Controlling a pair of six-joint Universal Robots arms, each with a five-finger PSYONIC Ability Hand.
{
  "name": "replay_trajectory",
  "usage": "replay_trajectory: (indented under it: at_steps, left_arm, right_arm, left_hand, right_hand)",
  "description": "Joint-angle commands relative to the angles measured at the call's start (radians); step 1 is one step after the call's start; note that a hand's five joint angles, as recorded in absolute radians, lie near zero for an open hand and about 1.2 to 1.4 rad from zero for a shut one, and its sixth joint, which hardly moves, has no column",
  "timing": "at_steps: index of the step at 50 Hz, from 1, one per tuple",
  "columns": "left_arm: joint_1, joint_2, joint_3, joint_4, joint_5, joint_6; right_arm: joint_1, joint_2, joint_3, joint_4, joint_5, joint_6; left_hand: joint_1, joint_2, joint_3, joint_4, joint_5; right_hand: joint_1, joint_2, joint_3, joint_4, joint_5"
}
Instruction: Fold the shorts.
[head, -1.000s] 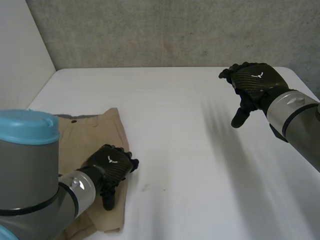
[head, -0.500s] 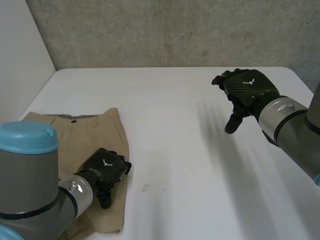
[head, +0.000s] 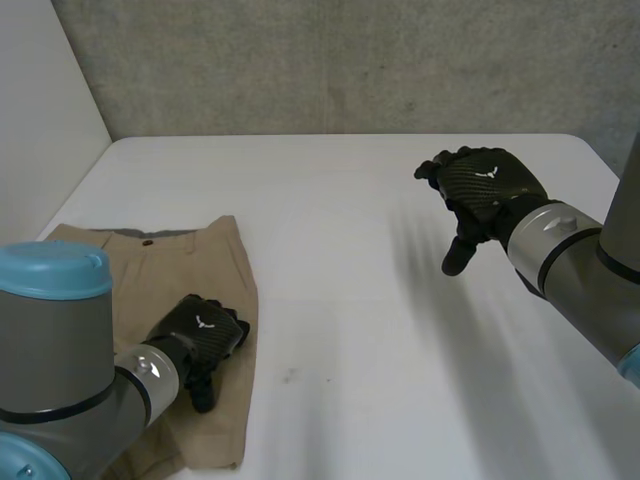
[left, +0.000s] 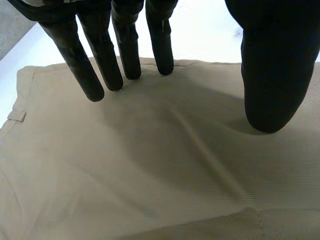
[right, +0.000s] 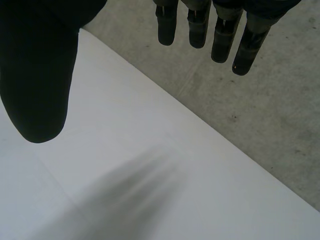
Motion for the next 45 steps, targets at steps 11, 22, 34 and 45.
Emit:
replay_trajectory:
  at_steps: [11,22,34,45]
  left_arm:
    - [0.077,-0.016,0.029,0.096,-0.054,0.149]
    - [-0.082,0.088,0.283,0.217,-0.158,0.128]
    - [-0.216,0.025,0.463,0.216,-0.238,0.013]
    - [-0.205,0.016,0.304,0.209,-0.23,0.013]
  right_arm:
    - [0.006,0.012,-0.004,0.0,0.001,-0.001]
    - [0.006,0.007,-0.011,0.0,0.002,-0.001]
    - [-0.013,0.0,-0.025,0.0,-0.006,-0.001]
    - [-0.011,-0.004,-0.025,0.0,-0.012,-0.001]
  left_hand:
    - [0.915,0.92,0.919,0.916,0.919]
    - [0.915,0.92,0.919,0.916,0.919]
    - [0.915,0.92,0.919,0.916,0.919]
    - [-0.009,-0.005,-0.005,-0.008,-0.006]
  right_hand:
    - [0.022,-0.023,-0.006,-0.059,-0.054]
    - [0.022,-0.023,-0.006,-0.059,-0.054]
    - [0.022,-0.023,-0.006,-0.059,-0.054]
    - [0.022,-0.023,-0.006,-0.059,-0.054]
